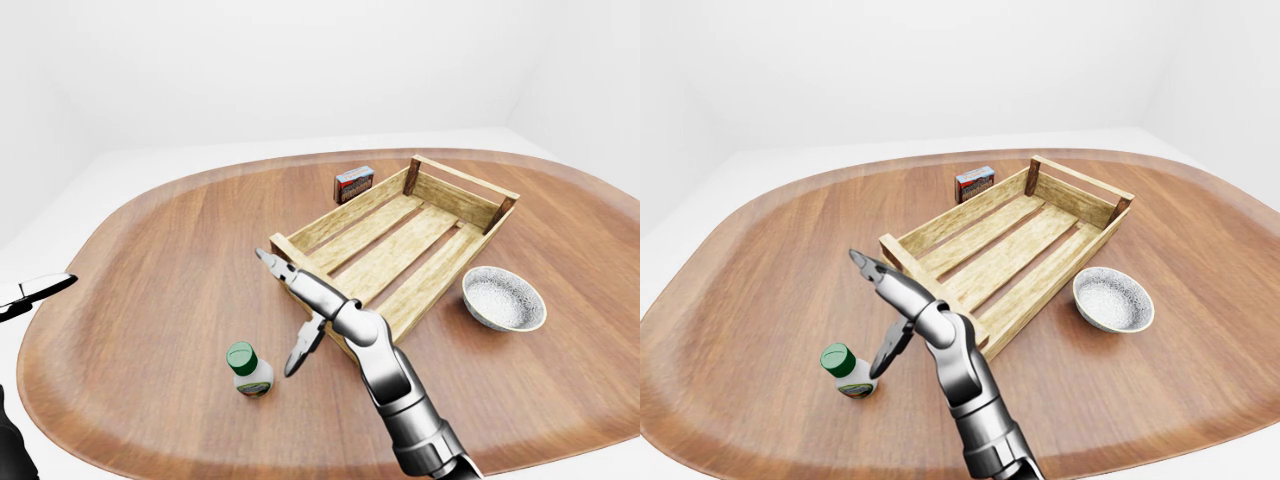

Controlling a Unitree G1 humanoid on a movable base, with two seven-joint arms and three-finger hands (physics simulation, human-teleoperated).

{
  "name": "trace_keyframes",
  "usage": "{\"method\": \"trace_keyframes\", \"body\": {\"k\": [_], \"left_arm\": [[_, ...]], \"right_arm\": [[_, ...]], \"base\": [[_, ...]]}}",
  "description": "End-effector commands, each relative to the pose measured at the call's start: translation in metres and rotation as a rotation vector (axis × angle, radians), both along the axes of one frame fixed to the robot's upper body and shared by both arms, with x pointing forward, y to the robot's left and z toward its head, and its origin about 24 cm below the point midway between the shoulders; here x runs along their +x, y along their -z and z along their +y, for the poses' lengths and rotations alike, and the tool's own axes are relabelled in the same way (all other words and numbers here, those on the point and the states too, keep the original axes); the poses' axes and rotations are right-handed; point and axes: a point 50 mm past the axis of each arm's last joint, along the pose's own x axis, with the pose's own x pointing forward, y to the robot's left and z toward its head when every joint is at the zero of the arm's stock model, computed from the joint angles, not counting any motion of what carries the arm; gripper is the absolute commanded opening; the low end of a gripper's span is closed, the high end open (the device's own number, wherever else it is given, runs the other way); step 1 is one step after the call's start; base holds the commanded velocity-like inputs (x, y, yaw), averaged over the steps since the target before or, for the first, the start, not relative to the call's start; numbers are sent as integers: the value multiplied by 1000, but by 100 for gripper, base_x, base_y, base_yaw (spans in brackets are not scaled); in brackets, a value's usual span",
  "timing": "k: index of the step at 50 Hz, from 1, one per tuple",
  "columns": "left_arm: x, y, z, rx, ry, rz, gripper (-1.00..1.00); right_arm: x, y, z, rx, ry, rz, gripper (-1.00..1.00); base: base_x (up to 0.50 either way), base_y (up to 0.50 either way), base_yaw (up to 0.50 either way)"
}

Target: Pick up the salad dressing and put it in the tray.

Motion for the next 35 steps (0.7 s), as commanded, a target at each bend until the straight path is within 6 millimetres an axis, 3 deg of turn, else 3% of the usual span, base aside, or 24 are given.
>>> {"method": "trace_keyframes", "body": {"k": [1, 7, 13, 24, 35], "left_arm": [[2, 4, 1, -9, 2, 15, 100], [3, 4, 0, -9, 3, 18, 100], [3, 5, 0, -11, 5, 21, 100], [4, 6, 0, -14, 9, 23, 100], [8, 13, 1, -30, 17, 51, 100]], "right_arm": [[-6, 21, 11, -14, -58, 110, 100], [-8, 15, 23, 11, -166, 142, 100], [-12, 24, 44, -14, -294, 235, 100], [-11, 41, 75, -84, -369, 359, 100], [-5, 65, 74, -259, -363, 431, 100]], "base": [[0, 0, 0], [0, 0, 0], [0, 0, 0], [0, 0, 0], [0, 0, 0]]}}
